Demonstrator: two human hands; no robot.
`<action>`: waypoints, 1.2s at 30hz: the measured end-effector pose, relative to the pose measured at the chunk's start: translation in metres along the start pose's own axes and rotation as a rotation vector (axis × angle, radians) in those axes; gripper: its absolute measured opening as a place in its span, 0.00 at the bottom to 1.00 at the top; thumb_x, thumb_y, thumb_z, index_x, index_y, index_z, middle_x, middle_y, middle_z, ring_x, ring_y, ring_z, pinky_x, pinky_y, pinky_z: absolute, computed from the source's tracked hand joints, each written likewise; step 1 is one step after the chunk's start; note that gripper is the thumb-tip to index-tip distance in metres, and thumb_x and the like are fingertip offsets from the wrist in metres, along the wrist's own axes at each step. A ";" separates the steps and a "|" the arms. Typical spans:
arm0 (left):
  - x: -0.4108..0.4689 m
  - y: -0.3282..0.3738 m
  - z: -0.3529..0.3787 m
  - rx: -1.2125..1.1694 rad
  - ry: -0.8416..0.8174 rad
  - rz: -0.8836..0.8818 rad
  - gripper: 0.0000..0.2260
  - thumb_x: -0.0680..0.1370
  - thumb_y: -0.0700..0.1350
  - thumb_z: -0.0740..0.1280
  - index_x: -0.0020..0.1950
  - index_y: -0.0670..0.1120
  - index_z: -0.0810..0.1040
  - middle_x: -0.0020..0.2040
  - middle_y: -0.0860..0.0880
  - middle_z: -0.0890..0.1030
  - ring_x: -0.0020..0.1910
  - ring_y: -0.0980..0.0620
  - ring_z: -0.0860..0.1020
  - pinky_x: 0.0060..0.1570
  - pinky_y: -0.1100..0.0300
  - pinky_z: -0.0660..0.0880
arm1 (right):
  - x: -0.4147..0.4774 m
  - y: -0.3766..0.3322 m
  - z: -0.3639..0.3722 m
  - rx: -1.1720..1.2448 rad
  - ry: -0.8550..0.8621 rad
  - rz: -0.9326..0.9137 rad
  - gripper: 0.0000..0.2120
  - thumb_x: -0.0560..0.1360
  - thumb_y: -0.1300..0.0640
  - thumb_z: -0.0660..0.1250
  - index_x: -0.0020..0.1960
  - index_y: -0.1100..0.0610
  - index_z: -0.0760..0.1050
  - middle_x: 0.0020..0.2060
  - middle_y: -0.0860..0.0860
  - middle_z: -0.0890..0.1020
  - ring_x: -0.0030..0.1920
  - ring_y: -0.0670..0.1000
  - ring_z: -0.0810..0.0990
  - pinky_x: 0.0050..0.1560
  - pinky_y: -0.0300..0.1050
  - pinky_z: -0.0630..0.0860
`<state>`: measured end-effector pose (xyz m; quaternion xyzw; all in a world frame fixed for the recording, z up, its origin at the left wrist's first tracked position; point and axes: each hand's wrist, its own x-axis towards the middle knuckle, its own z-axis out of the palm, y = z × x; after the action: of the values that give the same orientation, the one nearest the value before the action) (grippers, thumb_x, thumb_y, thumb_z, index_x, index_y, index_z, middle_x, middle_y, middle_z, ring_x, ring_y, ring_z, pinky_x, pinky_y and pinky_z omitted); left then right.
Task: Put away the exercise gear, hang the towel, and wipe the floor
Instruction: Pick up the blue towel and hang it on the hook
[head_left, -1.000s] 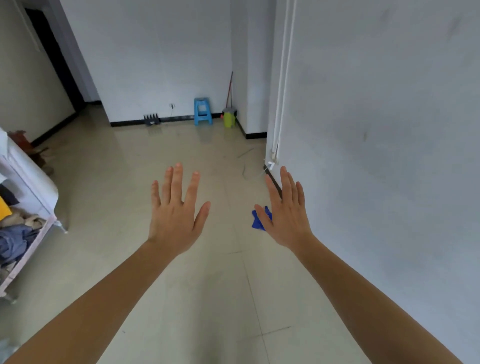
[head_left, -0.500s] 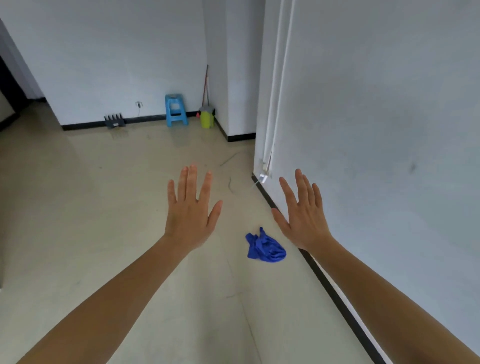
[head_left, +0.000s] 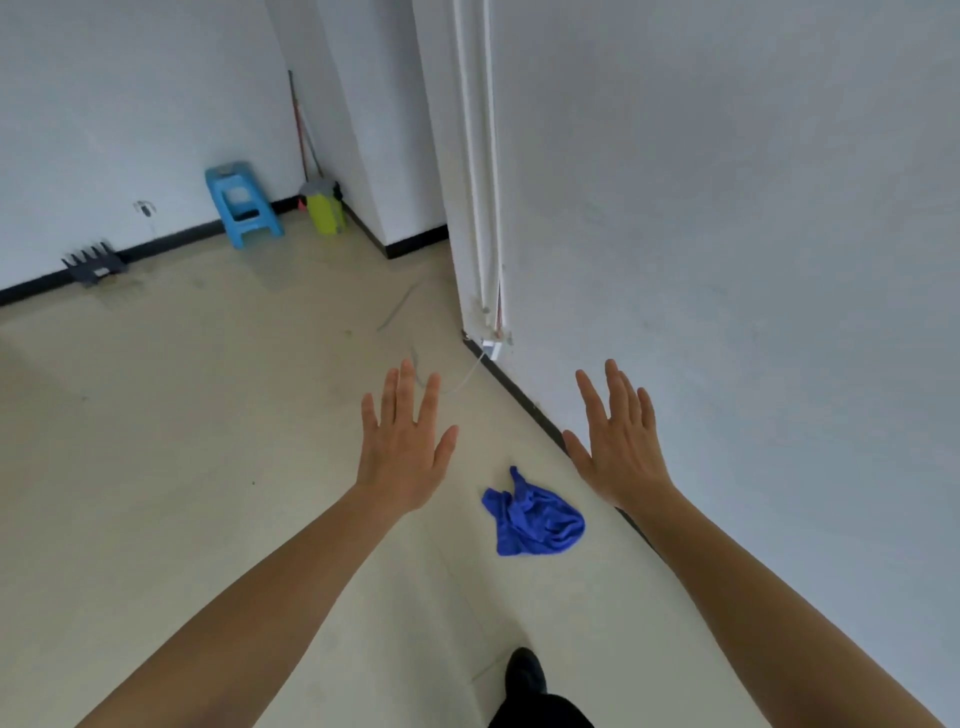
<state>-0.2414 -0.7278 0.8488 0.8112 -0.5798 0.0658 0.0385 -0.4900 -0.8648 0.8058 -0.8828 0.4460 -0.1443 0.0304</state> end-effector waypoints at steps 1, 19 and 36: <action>0.027 -0.003 0.004 -0.003 -0.015 0.011 0.31 0.82 0.60 0.46 0.81 0.46 0.48 0.80 0.37 0.45 0.79 0.38 0.49 0.73 0.35 0.57 | 0.023 0.003 0.006 0.005 -0.022 0.020 0.37 0.81 0.44 0.61 0.82 0.55 0.49 0.80 0.64 0.51 0.79 0.64 0.56 0.77 0.64 0.57; 0.376 -0.049 0.178 0.003 -0.357 0.461 0.31 0.82 0.59 0.49 0.81 0.46 0.50 0.81 0.38 0.46 0.80 0.39 0.49 0.74 0.37 0.55 | 0.234 0.054 0.142 -0.020 -0.342 0.554 0.26 0.84 0.45 0.54 0.79 0.54 0.60 0.75 0.55 0.69 0.74 0.55 0.67 0.70 0.52 0.67; 0.313 -0.016 0.701 -0.081 -0.796 0.785 0.24 0.80 0.47 0.63 0.75 0.39 0.66 0.77 0.38 0.63 0.75 0.38 0.63 0.65 0.41 0.71 | 0.124 0.098 0.630 0.200 -0.843 0.793 0.24 0.83 0.54 0.56 0.79 0.52 0.60 0.75 0.52 0.67 0.69 0.55 0.70 0.62 0.53 0.72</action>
<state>-0.0831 -1.1130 0.2036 0.4947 -0.8101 -0.2584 -0.1797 -0.3192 -1.0696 0.2140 -0.6224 0.6759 0.2003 0.3399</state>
